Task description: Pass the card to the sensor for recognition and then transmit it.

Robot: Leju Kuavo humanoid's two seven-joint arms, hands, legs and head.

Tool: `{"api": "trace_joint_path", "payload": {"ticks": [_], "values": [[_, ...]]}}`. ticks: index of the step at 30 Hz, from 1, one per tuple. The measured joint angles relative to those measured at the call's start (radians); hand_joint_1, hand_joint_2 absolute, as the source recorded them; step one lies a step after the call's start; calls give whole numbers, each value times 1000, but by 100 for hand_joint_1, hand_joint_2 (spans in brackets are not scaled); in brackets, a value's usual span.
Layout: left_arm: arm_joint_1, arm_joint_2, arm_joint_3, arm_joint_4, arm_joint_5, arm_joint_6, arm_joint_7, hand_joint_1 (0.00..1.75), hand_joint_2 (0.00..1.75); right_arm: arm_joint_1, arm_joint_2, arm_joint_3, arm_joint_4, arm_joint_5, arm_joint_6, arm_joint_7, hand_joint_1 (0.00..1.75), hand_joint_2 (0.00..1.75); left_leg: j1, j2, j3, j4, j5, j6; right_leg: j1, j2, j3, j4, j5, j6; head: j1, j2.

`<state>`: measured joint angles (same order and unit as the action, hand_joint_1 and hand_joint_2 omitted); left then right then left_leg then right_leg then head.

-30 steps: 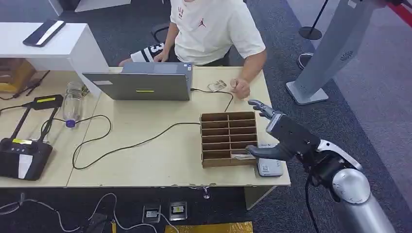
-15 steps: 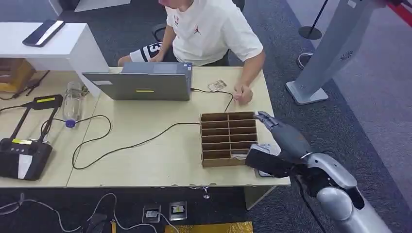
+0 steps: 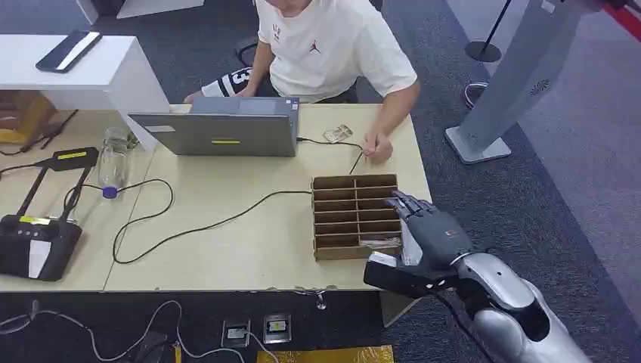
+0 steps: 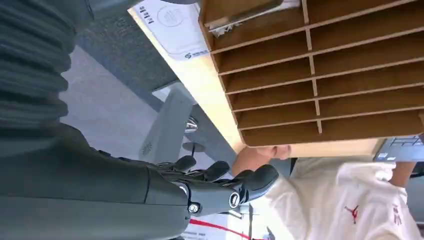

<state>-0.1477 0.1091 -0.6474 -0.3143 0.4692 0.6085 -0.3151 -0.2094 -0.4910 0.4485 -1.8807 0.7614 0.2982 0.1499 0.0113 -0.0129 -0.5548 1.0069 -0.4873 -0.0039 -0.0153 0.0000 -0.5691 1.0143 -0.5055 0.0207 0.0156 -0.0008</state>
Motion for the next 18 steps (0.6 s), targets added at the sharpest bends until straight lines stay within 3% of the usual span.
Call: {"api": "trace_joint_path", "payload": {"ticks": [8,18], "values": [[1,0,0,-5,0,0,5,0,0,-2,2,37,31,4,4,-15,0,175,0,0,0,0,0,0,0,0,0,0,0,0,0,0],[3,0,0,-16,0,0,13,0,0,-17,15,77,118,66,-100,-45,0,175,0,0,0,0,0,0,0,0,0,0,0,0,0,0]]}}
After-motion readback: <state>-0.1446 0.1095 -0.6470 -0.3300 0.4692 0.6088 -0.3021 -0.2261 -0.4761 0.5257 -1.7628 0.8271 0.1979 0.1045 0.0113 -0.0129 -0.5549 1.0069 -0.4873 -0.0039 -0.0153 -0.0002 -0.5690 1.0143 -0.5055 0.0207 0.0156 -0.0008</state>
